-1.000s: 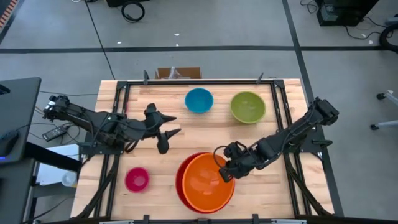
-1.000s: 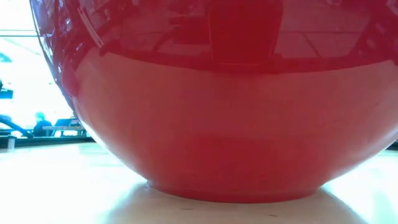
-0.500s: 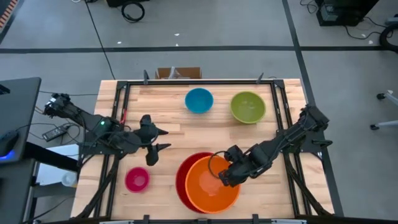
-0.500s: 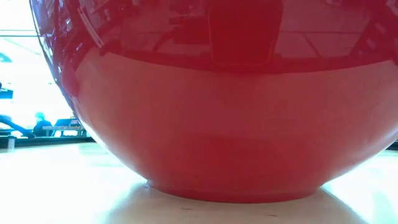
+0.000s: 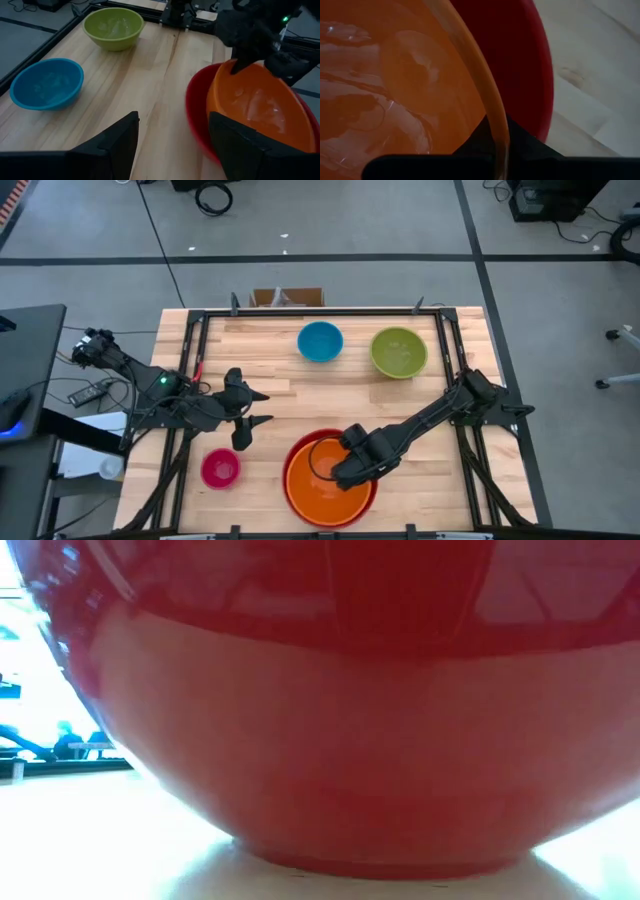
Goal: Nest bowls inside each other
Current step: Stack the orange bowl on top of the red bowl
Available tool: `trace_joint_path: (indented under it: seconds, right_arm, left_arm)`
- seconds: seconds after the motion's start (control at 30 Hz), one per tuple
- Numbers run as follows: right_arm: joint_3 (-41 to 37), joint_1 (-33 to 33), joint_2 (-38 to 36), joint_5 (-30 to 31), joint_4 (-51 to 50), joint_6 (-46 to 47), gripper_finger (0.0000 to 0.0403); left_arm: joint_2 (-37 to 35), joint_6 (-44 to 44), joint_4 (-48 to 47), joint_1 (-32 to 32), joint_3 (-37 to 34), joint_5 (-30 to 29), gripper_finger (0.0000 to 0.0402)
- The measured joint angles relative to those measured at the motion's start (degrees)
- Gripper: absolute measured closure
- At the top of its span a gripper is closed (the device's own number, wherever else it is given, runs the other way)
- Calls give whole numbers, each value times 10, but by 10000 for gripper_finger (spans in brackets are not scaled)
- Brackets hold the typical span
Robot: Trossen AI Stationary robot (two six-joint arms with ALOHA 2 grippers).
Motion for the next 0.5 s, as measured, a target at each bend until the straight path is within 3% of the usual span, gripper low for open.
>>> trace_joint_path:
  seconds: [0.3, 0.5]
  right_arm:
    - [-1, 0, 8, 14, -6, 1, 384]
    - [-1, 0, 4, 25, -6, -3, 342]
  left_arm:
    - [0, -21, -4, -4, 0, 0, 159]
    - [0, -29, -10, -13, 0, 1, 159]
